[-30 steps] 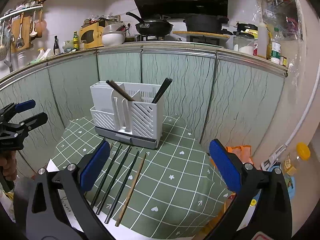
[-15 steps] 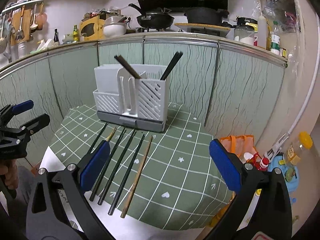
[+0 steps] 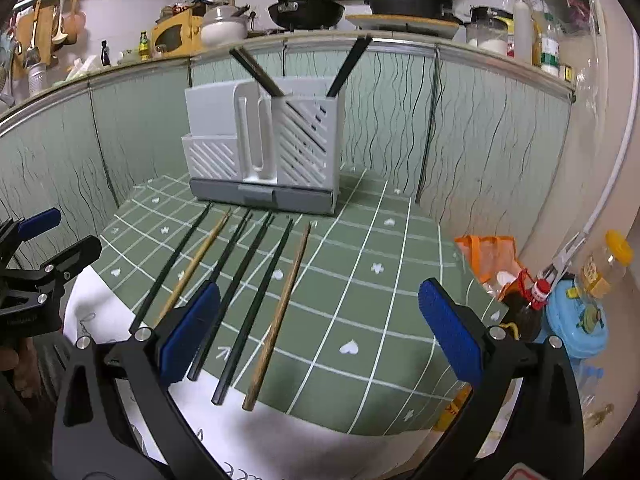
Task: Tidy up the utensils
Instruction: 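Lower both open tools toward the remaining chopsticks on the cloth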
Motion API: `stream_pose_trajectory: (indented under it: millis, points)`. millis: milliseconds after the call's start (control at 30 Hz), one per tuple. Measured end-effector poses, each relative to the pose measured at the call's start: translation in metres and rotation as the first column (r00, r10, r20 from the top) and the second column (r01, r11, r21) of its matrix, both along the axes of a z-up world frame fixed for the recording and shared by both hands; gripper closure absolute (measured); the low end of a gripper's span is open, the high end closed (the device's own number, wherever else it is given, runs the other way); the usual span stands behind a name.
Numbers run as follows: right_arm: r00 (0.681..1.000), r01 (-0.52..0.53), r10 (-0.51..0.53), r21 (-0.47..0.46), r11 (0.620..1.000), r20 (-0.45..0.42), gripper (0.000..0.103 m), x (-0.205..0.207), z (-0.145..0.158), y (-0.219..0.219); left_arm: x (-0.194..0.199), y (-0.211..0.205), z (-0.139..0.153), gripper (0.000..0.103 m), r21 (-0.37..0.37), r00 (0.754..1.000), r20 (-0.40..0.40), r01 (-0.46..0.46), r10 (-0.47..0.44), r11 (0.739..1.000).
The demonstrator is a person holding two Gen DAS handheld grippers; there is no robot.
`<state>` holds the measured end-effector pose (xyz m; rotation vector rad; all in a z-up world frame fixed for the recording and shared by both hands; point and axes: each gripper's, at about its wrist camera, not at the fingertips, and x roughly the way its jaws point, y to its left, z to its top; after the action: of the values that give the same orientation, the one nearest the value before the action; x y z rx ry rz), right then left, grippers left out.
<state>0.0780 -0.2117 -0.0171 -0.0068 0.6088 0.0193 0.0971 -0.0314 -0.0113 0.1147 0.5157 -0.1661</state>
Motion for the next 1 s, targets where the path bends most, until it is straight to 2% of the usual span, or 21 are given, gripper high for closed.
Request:
stream_pose_trajectory:
  millis: [267,500,667,767,1000]
  points:
    - [0.997,0.033,-0.031,0.025,0.999,-0.066,0.008,0.006,-0.031,0.002,0.005,0.007,-0.028,0.004,-0.016,0.997,-0.067,-0.048,0.047,0.999]
    - [0.992,0.057,-0.053,0.029,0.998,-0.112,0.012,0.011,-0.053,0.003,0.011,0.003,-0.046,0.004,0.003,0.993,-0.107,-0.044,0.044,0.999]
    - [0.990,0.056,-0.049,0.049,0.997,-0.135,0.018,0.015,-0.064,0.003,0.016,0.002,-0.058,0.018,-0.001,0.990,-0.134,-0.043,0.043,0.999]
    - [0.988,0.047,-0.040,0.042,0.998,-0.146,0.024,0.016,-0.069,0.006,0.019,0.001,-0.068,0.032,-0.006,0.986,-0.162,-0.039,0.038,0.999]
    - [0.989,0.039,-0.036,0.022,0.999,-0.141,0.036,0.016,-0.078,0.014,0.022,-0.005,-0.080,0.045,-0.004,0.983,-0.184,-0.027,0.026,1.000]
